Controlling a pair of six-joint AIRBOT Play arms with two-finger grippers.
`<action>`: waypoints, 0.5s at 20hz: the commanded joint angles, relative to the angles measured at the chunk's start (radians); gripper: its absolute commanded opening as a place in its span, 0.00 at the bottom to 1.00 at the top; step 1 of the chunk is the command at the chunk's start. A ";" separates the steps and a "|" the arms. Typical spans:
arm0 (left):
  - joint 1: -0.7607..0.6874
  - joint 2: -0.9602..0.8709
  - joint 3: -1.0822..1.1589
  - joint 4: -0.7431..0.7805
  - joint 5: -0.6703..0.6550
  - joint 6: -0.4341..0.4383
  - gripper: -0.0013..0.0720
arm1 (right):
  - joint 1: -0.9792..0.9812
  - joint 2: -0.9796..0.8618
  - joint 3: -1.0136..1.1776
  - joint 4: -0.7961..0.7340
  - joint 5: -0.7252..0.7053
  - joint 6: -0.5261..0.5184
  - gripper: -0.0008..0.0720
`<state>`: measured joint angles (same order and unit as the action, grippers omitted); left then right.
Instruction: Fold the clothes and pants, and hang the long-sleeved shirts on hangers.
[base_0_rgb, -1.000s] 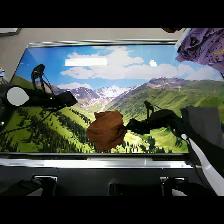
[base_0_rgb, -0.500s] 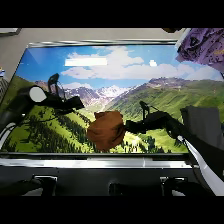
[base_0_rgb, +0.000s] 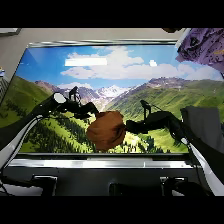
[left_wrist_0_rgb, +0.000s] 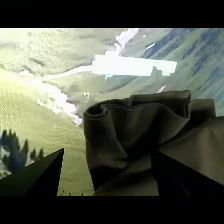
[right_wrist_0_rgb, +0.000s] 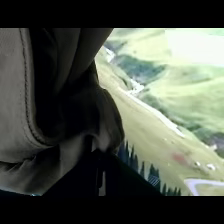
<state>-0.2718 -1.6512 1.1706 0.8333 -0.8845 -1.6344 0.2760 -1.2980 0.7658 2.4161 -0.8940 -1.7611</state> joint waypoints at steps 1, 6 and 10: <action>-0.011 -0.068 0.002 -0.079 0.021 0.042 0.79 | 0.001 0.006 0.000 -0.001 -0.023 0.013 0.05; 0.003 -0.037 0.038 -0.076 0.028 0.065 0.04 | 0.000 0.084 0.019 -0.071 0.006 0.045 0.04; 0.097 0.151 0.204 0.184 -0.024 -0.051 0.04 | -0.002 0.171 0.274 -0.449 -0.034 0.213 0.04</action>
<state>-0.2245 -1.6005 1.2808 0.8551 -0.8772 -1.6138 0.2752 -1.1831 0.8925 2.2166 -0.9085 -1.6543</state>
